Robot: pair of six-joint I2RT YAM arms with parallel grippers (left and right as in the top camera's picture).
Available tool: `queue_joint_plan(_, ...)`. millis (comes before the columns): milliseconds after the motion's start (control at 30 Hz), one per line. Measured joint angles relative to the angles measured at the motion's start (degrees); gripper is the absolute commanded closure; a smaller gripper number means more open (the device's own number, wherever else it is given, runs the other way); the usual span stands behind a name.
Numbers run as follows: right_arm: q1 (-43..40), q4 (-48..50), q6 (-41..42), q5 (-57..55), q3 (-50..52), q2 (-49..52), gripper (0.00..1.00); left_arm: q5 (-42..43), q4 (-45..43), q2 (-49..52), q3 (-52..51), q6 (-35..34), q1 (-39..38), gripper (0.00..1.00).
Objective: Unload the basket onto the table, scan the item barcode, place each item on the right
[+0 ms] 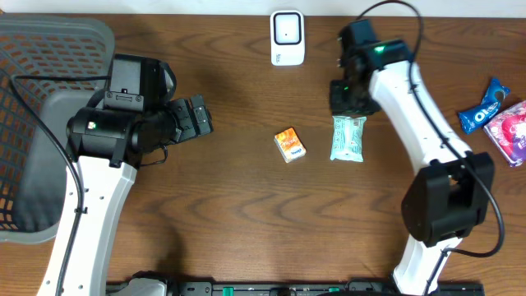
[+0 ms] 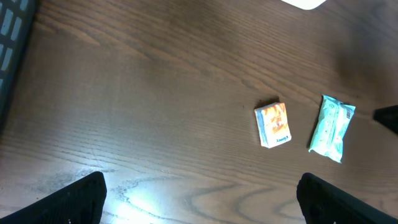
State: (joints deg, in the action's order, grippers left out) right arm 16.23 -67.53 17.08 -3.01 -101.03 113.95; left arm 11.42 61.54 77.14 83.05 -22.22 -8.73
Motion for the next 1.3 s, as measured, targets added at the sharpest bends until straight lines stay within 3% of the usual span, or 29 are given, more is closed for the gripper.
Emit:
queue_joint_plan(200,4.8,2.9,4.5,-9.2,7.5,0.0,0.53,0.0,0.0,0.0,0.0,0.0,0.0,0.02)
queue_joint_plan(533,7.0,18.7,7.4,-14.6,21.3,0.0,0.55,0.0,0.0,0.0,0.0,0.0,0.0,0.02)
queue_joint_plan(1000,7.6,24.9,7.5,-20.6,27.8,0.0,0.62,0.0,0.0,0.0,0.0,0.0,0.0,0.02)
queue_joint_plan(1100,7.9,26.7,7.4,-22.1,29.1,-0.1,0.71,0.0,0.0,0.0,0.0,0.0,0.0,0.02)
queue_joint_plan(1200,8.0,27.6,7.2,-23.1,30.1,-0.6,0.91,0.0,0.0,0.0,0.0,0.0,0.0,0.02)
queue_joint_plan(1300,8.0,27.6,7.6,-23.2,30.1,-1.1,0.99,0.0,0.0,0.0,0.0,0.0,0.0,0.02)
